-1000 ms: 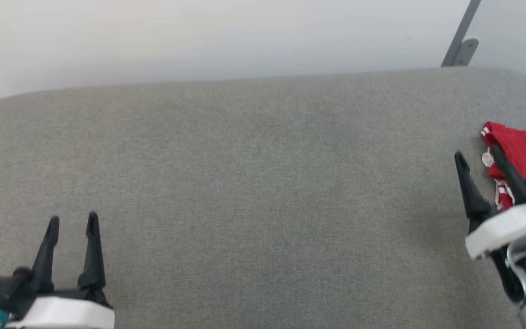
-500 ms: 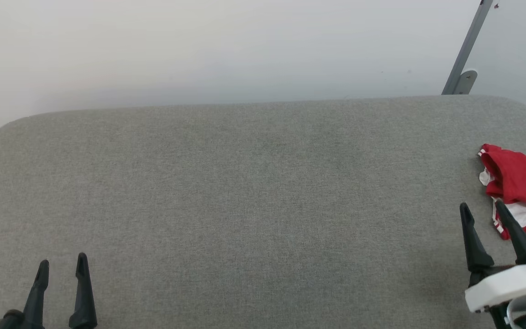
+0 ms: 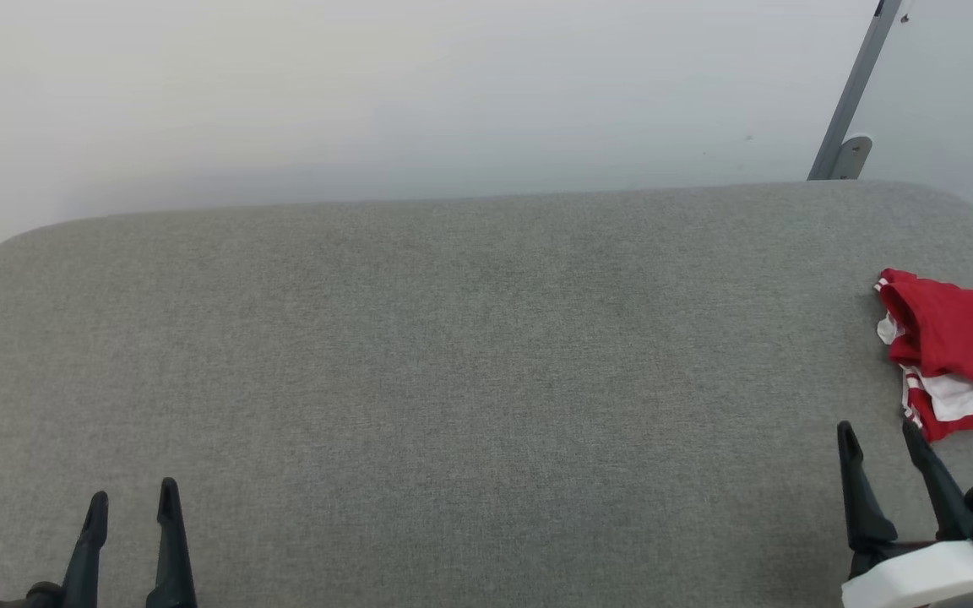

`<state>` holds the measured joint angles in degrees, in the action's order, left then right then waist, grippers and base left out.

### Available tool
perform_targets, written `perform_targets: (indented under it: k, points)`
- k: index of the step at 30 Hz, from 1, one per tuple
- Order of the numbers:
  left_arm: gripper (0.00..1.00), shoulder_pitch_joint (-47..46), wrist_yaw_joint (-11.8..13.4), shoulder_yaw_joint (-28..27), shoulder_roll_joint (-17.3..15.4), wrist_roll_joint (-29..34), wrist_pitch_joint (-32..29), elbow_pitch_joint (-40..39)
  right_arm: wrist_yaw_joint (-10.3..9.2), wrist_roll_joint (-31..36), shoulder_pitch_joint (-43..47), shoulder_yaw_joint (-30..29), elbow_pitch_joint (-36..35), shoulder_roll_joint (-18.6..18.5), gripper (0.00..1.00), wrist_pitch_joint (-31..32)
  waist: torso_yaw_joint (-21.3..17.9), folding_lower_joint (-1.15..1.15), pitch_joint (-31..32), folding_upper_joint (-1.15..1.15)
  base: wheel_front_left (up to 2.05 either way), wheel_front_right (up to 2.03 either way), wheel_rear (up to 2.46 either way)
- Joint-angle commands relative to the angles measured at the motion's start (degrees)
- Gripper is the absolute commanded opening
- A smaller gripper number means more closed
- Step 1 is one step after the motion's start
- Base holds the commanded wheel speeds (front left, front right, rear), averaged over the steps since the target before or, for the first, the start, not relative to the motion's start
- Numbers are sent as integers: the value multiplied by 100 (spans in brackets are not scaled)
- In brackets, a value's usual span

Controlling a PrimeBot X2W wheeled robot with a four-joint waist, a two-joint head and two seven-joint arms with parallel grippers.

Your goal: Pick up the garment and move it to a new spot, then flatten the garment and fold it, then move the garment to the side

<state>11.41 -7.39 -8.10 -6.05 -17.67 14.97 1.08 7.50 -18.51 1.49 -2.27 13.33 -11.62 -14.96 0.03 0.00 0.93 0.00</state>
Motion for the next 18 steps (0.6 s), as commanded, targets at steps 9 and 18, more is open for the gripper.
perform_targets:
  k: [9,18]
  points:
    - [100,46,-9,35,40,61,26,15,-2,90,147,10,-101,123,100,-20,-38,0,11,0,0,0,0]
    - [0,-1,0,-10,117,76,-21,216,0,67,170,46,7,151,0,16,-42,0,-2,0,0,0,0]
